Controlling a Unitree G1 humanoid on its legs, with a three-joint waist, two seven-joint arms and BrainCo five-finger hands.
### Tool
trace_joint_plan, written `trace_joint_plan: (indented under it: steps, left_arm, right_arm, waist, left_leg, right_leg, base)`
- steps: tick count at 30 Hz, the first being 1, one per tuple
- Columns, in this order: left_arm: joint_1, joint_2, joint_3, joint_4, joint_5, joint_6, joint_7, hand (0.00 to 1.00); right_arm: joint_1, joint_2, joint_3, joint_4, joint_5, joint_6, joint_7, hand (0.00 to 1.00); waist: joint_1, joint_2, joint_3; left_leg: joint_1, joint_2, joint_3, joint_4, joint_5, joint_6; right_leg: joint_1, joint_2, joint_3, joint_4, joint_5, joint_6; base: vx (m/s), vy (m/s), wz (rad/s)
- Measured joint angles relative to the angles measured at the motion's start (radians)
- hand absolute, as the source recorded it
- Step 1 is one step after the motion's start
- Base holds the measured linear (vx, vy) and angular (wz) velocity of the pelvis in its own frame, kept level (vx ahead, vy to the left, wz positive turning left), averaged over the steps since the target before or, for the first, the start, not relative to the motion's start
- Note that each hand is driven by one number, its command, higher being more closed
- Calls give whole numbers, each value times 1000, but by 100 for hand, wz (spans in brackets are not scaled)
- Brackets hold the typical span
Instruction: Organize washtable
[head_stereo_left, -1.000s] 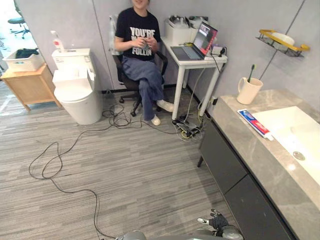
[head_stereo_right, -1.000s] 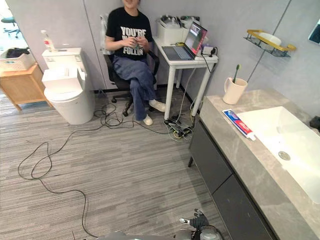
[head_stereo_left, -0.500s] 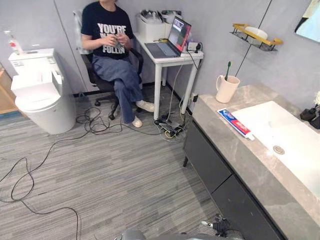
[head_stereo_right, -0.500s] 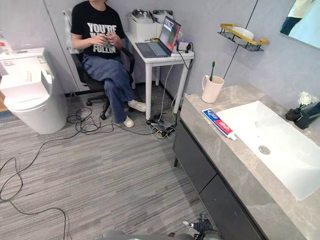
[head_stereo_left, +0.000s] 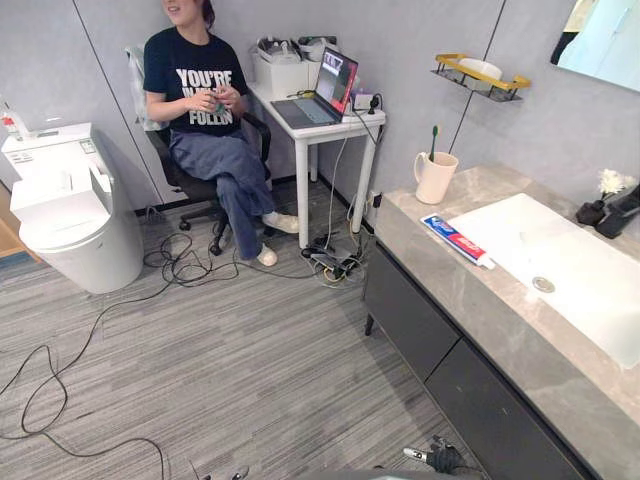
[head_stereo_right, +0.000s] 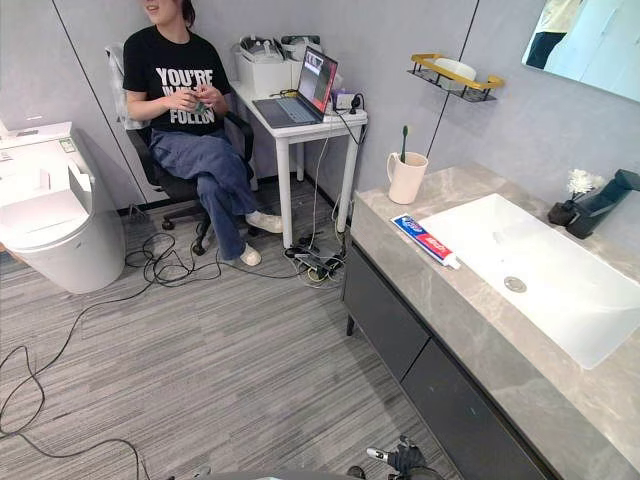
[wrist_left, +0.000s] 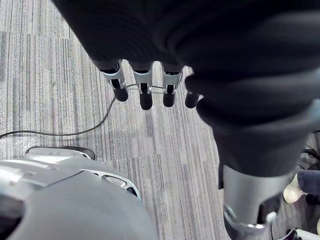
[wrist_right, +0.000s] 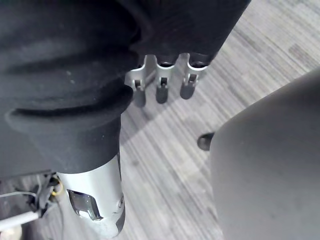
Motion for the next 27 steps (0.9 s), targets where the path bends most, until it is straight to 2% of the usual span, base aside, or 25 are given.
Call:
trace_joint_plan:
  steps: [7, 10, 12, 13, 14, 15, 16, 17, 18, 19, 20, 21, 22, 23, 24, 25, 27]
  left_arm:
    - [17, -3, 4, 1, 0, 1, 0, 0]
    - [14, -3, 7, 5, -1, 2, 0, 0]
    - [14, -2, 11, 7, -4, 3, -1, 0]
    - [15, -4, 37, 7, -3, 2, -1, 0]
    - [11, -3, 60, 9, -3, 1, -3, 0]
    - [7, -1, 78, 8, -3, 0, -5, 0]
    - [3, 2, 85, 3, -4, 2, -4, 0]
    - [2, -8, 83, 3, -14, 2, -3, 0]
    - [3, -8, 83, 3, -15, 2, -2, 0]
    - [3, -7, 83, 3, -22, 2, -1, 0]
    - [5, -16, 73, 3, -23, 3, -1, 0]
    - [7, -21, 71, 4, -23, 3, -1, 0]
    - [17, -33, 74, 3, -24, 2, -1, 0]
    - [18, -39, 74, 3, -24, 2, -1, 0]
    - [24, -47, 76, 4, -25, 2, 0, 0]
    - [27, -35, 73, 5, -25, 3, 0, 0]
    - [27, -22, 72, 2, -24, 2, 3, 0]
  right_arm:
    - [10, 1, 0, -14, 7, -1, 0, 0]
    - [10, -4, 3, -14, 7, 0, 1, 0]
    - [8, -9, 9, -20, 6, -1, 14, 0]
    - [5, -11, 11, -24, 6, -2, 20, 0]
    - [2, -7, 15, -31, 4, -3, 20, 0]
    - [-5, -5, 15, -30, 3, -5, 22, 0]
    - [-11, -8, 15, -31, -2, -7, 23, 0]
    - [-10, -17, 22, -30, -6, -6, 24, 0]
    - [-9, -22, 33, -30, -7, -5, 23, 0]
    - [-11, -26, 61, -29, -13, -2, 23, 0]
    - [-17, -31, 62, -29, -18, -2, 21, 0]
    - [-23, -31, 57, -29, -21, -1, 21, 0]
    - [-36, -38, 55, -30, -33, -1, 21, 0]
    - [-41, -43, 56, -31, -36, -1, 21, 0]
    - [-45, -46, 58, -31, -40, 0, 20, 0]
    - [-44, -42, 62, -33, -42, 0, 19, 0]
    - [-39, -31, 76, -31, -41, -2, 20, 0]
  waist:
    - [1, -6, 1]
    - [4, -5, 2]
    - [4, 5, 3]
    - [5, 3, 9]
    - [4, -6, 22]
    - [6, -15, 39]
    - [7, -15, 61]
    - [19, -10, 66]
    - [30, -9, 68]
    - [48, -12, 81]
    - [56, -9, 84]
    - [55, 0, 90]
    - [53, 18, 100]
    - [52, 28, 105]
    - [56, 39, 104]
    - [54, 30, 104]
    - [54, 2, 95]
  left_leg:
    - [18, 3, 26, -42, 10, -28]
    - [25, 15, 33, -40, 10, -31]
    - [23, 40, 46, -25, 7, -37]
    - [20, 58, 46, -3, -1, -43]
    - [-1, 74, 36, 83, 8, -57]
    - [-38, 82, 1, 186, 16, -65]
    - [-151, 96, -99, 407, 70, -9]
    - [-249, 89, -183, 579, 185, 6]
    - [-277, 86, -198, 627, 238, -8]
    - [-322, 86, -214, 687, 196, -5]
    - [-336, 85, -208, 653, 123, -5]
    - [-335, 83, -203, 605, 107, -7]
    - [-315, 73, -200, 456, 102, -7]
    - [-297, 70, -199, 373, 101, -6]
    - [-238, 59, -200, 235, 40, -24]
    - [-221, 37, -172, 172, 38, -14]
    - [-219, 23, -141, 165, 39, -7]
  right_leg:
    - [0, 13, 9, -41, 15, -8]
    - [-12, 26, 9, -10, 19, -17]
    - [-44, 45, 15, 57, -10, -21]
    - [-63, 58, 12, 112, -54, -31]
    - [-91, 61, -10, 193, -113, -40]
    - [-96, 58, -15, 232, -137, -40]
    - [-94, 53, -34, 283, -173, -44]
    - [-81, 42, -44, 305, -199, -44]
    - [-73, 37, -42, 305, -205, -42]
    - [-54, 25, -35, 301, -216, -43]
    - [-41, 20, -42, 298, -217, -43]
    - [-38, 19, -44, 297, -220, -39]
    - [-39, 17, -42, 298, -228, -26]
    - [-43, 18, -41, 303, -232, -20]
    - [-67, 19, -28, 324, -247, 3]
    - [-82, -3, -34, 327, -248, 6]
    - [-81, -37, -86, 328, -238, 4]
  base:
    - [-45, -42, -17]
    - [43, -19, -10]
    - [76, -22, -16]
    - [120, -36, 0]
    - [98, -44, 10]
    - [63, -69, 30]
    - [51, -54, 42]
    - [74, -23, 37]
    - [135, 65, 21]
    - [152, 99, 11]
    - [148, 97, 15]
    - [141, 114, 12]
    - [102, 127, 2]
    - [117, 216, -17]
    - [129, 256, -24]
    - [108, 215, -25]
    - [180, 144, -30]
